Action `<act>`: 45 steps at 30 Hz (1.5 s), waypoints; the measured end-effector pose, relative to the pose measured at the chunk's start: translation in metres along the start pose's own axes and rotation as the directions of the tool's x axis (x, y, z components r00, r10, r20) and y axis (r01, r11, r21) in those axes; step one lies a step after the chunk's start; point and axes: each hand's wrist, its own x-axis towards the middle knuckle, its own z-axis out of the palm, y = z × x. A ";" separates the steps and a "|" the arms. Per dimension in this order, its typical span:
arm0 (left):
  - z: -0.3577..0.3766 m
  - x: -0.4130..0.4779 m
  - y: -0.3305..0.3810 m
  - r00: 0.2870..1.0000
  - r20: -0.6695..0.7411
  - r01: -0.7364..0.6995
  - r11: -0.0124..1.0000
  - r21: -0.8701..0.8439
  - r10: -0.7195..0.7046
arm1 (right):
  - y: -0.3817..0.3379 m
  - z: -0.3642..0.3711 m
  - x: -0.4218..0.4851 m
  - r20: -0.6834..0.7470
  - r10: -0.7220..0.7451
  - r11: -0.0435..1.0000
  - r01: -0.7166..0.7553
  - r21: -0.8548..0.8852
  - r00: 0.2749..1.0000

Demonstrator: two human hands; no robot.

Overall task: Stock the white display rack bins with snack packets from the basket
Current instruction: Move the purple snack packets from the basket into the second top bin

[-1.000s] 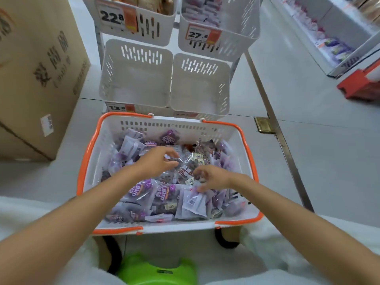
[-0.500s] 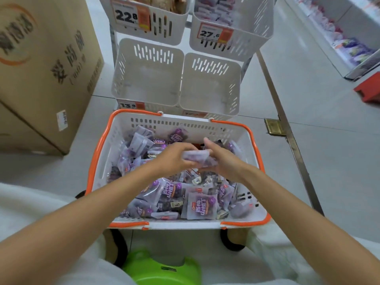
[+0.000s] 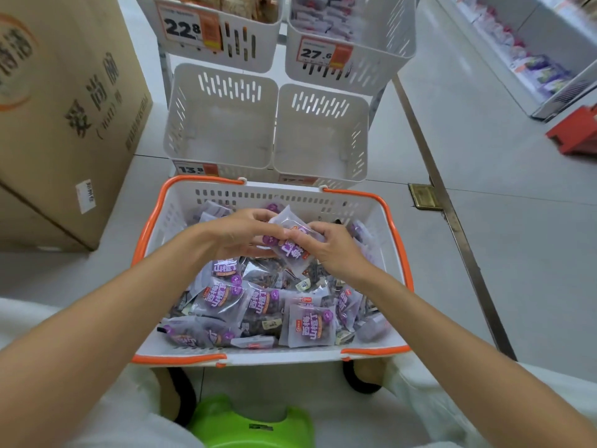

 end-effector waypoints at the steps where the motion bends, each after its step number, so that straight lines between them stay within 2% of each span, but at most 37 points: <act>1: 0.000 0.002 -0.002 1.000 -0.010 -0.013 1.000 -0.006 0.013 | 0.001 -0.002 0.000 0.057 0.008 1.000 -0.007 -0.005 0.998; 3: -0.001 0.006 -0.008 0.994 -0.102 -0.033 0.999 0.013 0.034 | 0.012 -0.005 -0.001 0.196 0.038 0.999 -0.031 -0.041 0.980; 4: -0.005 0.007 -0.012 0.986 -0.165 -0.028 1.000 0.008 0.028 | 0.021 -0.005 -0.003 0.276 0.080 0.992 -0.050 -0.112 0.958; 6: -0.017 0.010 -0.023 0.969 -0.246 0.004 0.999 -0.031 -0.012 | 0.046 -0.002 -0.016 0.398 0.241 0.917 -0.074 -0.392 0.885; 7: -0.023 0.011 -0.030 0.964 -0.263 0.019 0.997 -0.070 -0.036 | 0.062 0.002 -0.024 0.417 0.327 0.835 -0.052 -0.548 0.848; 9: -0.032 0.013 -0.040 0.957 -0.283 0.027 0.989 -0.148 -0.069 | 0.086 0.010 -0.040 0.418 0.404 0.705 0.014 -0.709 0.813; 11: -0.034 0.014 -0.046 0.950 -0.305 0.011 0.986 -0.169 -0.063 | 0.094 0.012 -0.044 0.410 0.380 0.716 0.017 -0.698 0.829; 14: -0.035 0.016 -0.048 0.944 -0.329 -0.039 0.978 -0.203 -0.030 | 0.071 -0.002 -0.028 0.318 0.296 0.875 -0.123 -0.467 0.901; 16: -0.031 0.017 -0.043 0.935 -0.353 -0.077 0.971 -0.225 -0.008 | 0.044 -0.015 -0.014 0.183 0.241 0.966 -0.218 -0.136 0.953; 18: -0.020 0.018 -0.035 0.938 -0.345 -0.121 0.952 -0.282 0.017 | 0.023 -0.020 0.000 0.073 0.243 0.943 -0.253 0.217 0.967; 19: -0.014 0.019 -0.030 0.949 -0.313 -0.147 0.925 -0.350 0.033 | 0.015 -0.019 0.006 0.042 0.262 0.908 -0.261 0.328 0.964; 21: -0.004 0.020 -0.021 0.973 -0.213 -0.187 0.844 -0.502 0.089 | 0.006 -0.014 0.014 -0.022 0.293 0.870 -0.257 0.422 0.956; 23: -0.003 0.019 -0.009 0.972 -0.167 -0.231 0.822 -0.520 0.167 | 0.002 -0.009 0.019 -0.097 0.280 0.861 -0.205 0.466 0.955; 25: -0.005 0.015 0.002 0.966 -0.139 -0.257 0.862 -0.438 0.218 | -0.003 -0.005 0.023 -0.122 0.254 0.873 -0.174 0.455 0.959; 28: -0.011 0.016 0.015 0.969 -0.098 -0.246 0.929 -0.277 0.227 | -0.018 -0.008 0.034 -0.070 0.225 0.869 -0.167 0.466 0.972; 30: -0.015 0.016 0.029 0.960 -0.140 -0.249 0.968 -0.021 0.244 | -0.029 -0.014 0.044 -0.023 0.163 0.869 -0.132 0.477 0.986; 31: -0.018 0.017 0.039 0.946 -0.167 -0.255 0.957 0.141 0.277 | -0.036 -0.019 0.050 -0.040 0.131 0.895 -0.101 0.434 0.991; 34: -0.028 0.020 0.079 0.870 -0.185 -0.340 0.828 0.447 0.457 | -0.062 -0.042 0.077 -0.127 0.052 0.973 -0.022 0.229 0.991; 37: -0.035 0.037 0.129 0.783 -0.140 -0.391 0.653 0.649 0.607 | -0.092 -0.080 0.113 -0.044 -0.044 0.994 0.048 0.101 0.998; 41: -0.045 0.071 0.215 0.728 -0.083 -0.472 0.585 0.659 0.680 | -0.134 -0.138 0.169 -0.034 -0.183 0.983 0.184 0.011 0.982; 43: -0.051 0.093 0.259 0.694 -0.066 -0.493 0.540 0.682 0.717 | -0.146 -0.167 0.203 -0.094 -0.248 0.969 0.245 -0.041 0.964; 45: -0.056 0.120 0.298 0.692 -0.053 -0.490 0.523 0.697 0.720 | -0.153 -0.197 0.237 -0.184 -0.293 0.951 0.267 -0.154 0.938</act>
